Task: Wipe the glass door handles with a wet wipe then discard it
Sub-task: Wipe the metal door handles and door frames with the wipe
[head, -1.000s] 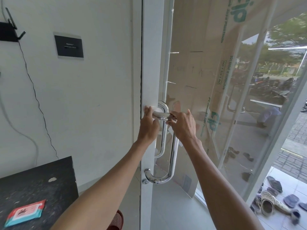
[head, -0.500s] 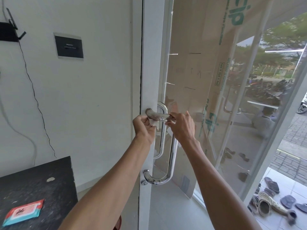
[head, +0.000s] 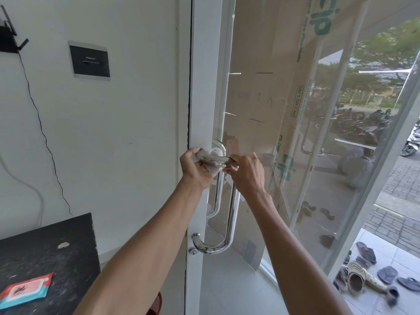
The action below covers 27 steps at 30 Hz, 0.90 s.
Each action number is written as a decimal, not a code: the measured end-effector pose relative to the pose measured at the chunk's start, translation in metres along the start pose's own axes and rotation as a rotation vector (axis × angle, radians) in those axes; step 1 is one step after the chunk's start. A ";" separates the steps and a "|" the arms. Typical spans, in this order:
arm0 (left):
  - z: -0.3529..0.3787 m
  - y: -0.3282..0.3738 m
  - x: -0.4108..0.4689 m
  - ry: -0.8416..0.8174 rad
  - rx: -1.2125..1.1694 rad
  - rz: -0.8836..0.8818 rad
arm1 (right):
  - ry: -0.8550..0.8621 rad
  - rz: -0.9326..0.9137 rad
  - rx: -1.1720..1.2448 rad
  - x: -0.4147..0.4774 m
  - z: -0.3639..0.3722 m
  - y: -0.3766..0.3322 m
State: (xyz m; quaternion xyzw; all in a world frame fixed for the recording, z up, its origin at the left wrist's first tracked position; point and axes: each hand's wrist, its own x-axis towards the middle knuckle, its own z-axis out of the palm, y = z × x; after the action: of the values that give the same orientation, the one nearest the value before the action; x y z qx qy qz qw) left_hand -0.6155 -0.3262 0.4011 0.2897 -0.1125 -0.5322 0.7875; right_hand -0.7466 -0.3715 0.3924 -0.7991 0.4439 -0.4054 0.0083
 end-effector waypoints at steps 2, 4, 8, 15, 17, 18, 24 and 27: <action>0.014 -0.001 -0.006 0.041 0.008 0.012 | 0.000 -0.012 -0.001 0.000 -0.002 0.001; 0.029 -0.007 -0.013 0.127 0.018 0.054 | -0.008 -0.006 0.001 -0.001 -0.004 0.001; 0.036 -0.029 -0.016 0.269 0.138 0.223 | -0.031 0.015 0.017 0.000 -0.003 0.002; 0.014 -0.057 -0.002 0.252 0.951 0.689 | -0.003 -0.008 0.047 -0.003 -0.006 0.004; 0.004 -0.057 0.002 0.215 1.165 0.812 | -0.023 0.001 0.088 -0.001 -0.005 0.009; -0.004 -0.056 0.003 0.186 1.260 0.881 | -0.042 0.012 0.121 0.001 -0.005 0.012; -0.031 -0.041 0.003 0.013 1.687 1.233 | -0.110 0.142 0.308 0.001 -0.009 0.032; -0.031 -0.046 -0.004 -0.103 1.849 1.338 | -0.082 0.115 0.439 -0.006 -0.008 0.031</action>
State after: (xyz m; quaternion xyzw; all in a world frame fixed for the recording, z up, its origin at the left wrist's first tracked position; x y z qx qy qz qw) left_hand -0.6377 -0.3247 0.3498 0.6182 -0.6252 0.2694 0.3928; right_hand -0.7755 -0.3834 0.3818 -0.7675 0.3891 -0.4581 0.2229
